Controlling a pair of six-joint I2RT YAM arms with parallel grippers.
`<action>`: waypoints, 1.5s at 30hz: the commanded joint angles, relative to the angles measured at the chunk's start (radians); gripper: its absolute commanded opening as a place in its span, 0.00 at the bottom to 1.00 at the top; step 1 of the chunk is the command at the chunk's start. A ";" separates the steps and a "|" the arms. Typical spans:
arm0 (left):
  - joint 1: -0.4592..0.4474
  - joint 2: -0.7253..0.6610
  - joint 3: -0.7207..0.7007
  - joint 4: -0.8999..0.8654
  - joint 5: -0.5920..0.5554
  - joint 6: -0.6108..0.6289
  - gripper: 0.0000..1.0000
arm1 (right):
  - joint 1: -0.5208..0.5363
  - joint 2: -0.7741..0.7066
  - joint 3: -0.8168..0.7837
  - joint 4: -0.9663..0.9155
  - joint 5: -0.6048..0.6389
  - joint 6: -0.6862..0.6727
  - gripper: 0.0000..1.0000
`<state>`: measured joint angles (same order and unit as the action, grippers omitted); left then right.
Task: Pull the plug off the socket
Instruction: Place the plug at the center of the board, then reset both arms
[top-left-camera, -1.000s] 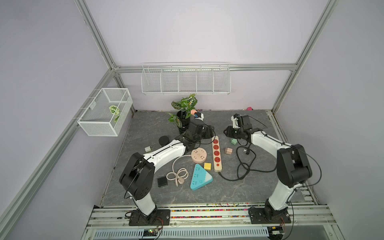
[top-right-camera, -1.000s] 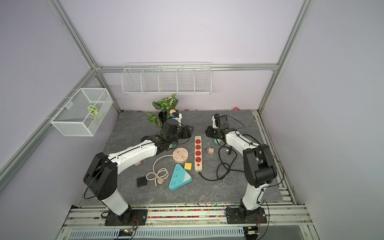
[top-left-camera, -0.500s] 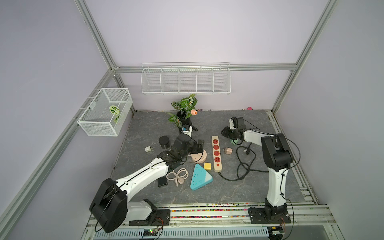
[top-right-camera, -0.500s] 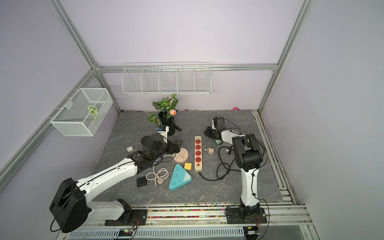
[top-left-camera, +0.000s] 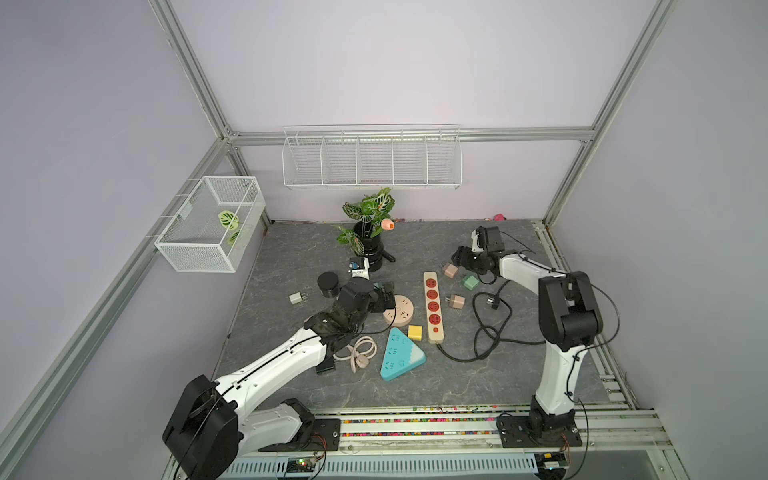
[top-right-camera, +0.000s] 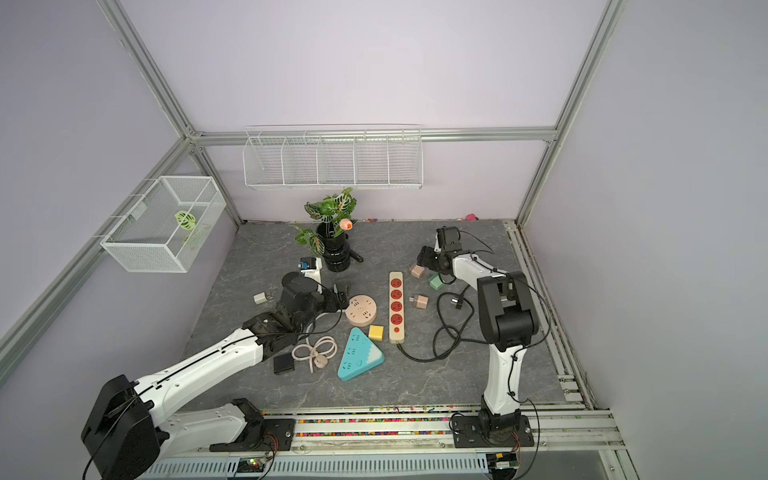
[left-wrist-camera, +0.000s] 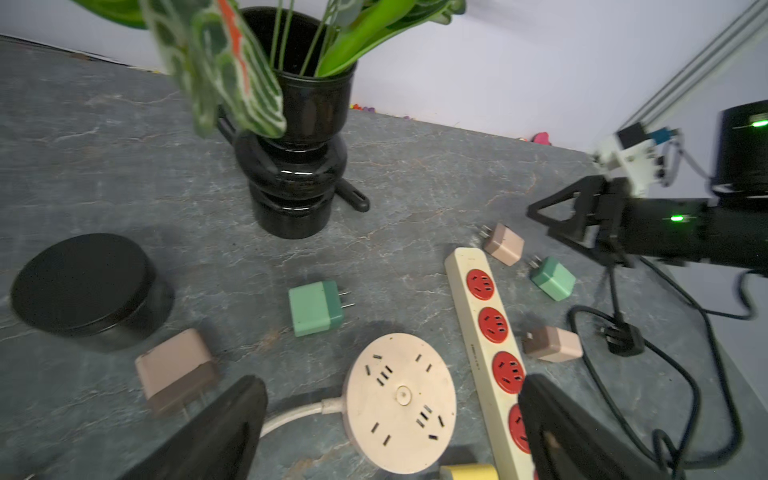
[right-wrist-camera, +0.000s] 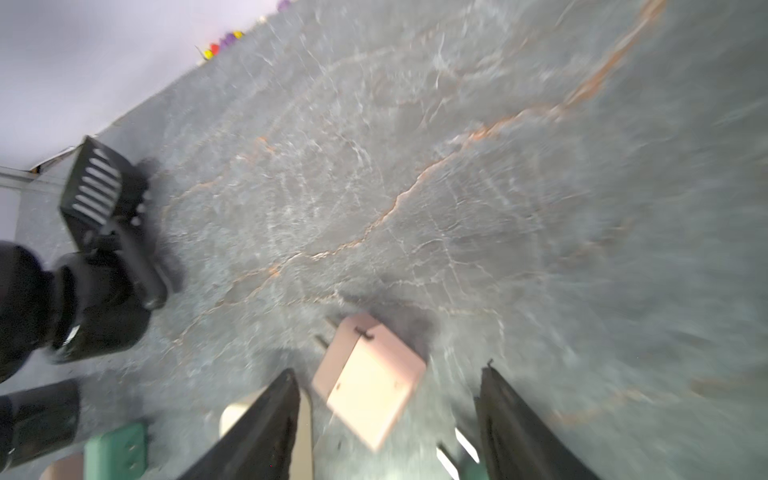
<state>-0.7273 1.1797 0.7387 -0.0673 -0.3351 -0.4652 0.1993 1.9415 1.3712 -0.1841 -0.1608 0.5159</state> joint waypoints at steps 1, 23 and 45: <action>0.011 -0.042 -0.034 -0.044 -0.127 0.002 1.00 | 0.002 -0.148 -0.054 -0.110 0.021 -0.079 0.75; 0.541 -0.354 -0.547 0.475 -0.034 0.407 1.00 | 0.008 -0.954 -0.922 0.288 0.457 -0.328 0.97; 0.767 0.335 -0.380 0.986 0.424 0.448 1.00 | -0.184 -0.427 -0.968 0.977 0.198 -0.476 0.97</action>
<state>0.0296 1.4872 0.3557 0.8413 0.0765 -0.0219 0.0227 1.4982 0.4290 0.6807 0.1040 0.0116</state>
